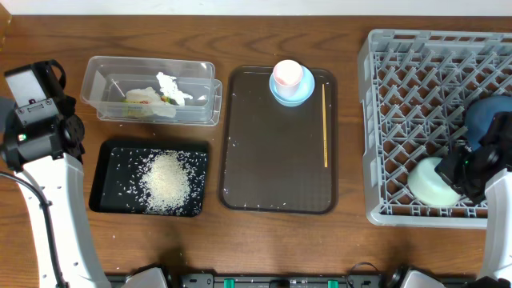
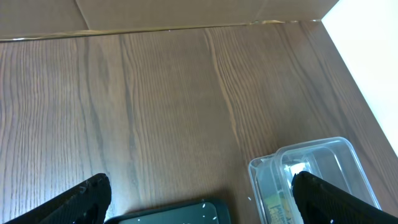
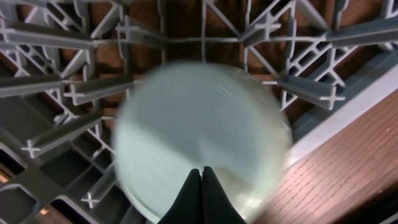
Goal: Sort waste into correct bins and load items into the dishwasher rack
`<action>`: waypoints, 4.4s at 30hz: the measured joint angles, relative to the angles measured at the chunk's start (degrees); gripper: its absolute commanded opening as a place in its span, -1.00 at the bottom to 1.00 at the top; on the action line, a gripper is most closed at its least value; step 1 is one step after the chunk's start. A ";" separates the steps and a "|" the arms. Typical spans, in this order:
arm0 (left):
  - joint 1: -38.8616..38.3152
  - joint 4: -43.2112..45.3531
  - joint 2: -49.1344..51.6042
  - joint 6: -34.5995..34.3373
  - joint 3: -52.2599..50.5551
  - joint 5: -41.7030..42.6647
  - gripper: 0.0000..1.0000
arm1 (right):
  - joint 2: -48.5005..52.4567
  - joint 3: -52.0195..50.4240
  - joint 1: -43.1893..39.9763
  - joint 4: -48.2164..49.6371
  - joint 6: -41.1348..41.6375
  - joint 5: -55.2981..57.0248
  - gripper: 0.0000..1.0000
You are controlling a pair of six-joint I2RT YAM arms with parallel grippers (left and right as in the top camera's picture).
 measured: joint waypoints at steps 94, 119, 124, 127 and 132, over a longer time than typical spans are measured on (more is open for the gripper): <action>0.00 0.02 0.00 -0.02 0.00 0.00 0.89 | 40.17 30.14 38.62 5.75 -1.31 -0.66 -0.98; 0.00 0.02 0.00 -0.02 0.00 0.00 0.89 | 24.17 30.80 21.20 9.88 -19.82 -7.10 -0.91; 0.00 0.02 0.00 -0.02 0.00 0.00 0.89 | 29.03 30.77 21.22 9.86 -20.41 -7.26 -0.48; 0.00 0.02 0.00 -0.02 0.00 0.00 0.89 | 29.70 30.69 21.38 9.92 -20.92 -7.28 -0.06; 0.00 0.02 0.00 -0.02 0.00 0.00 0.89 | 29.66 30.69 21.75 9.75 -20.85 -7.52 -0.07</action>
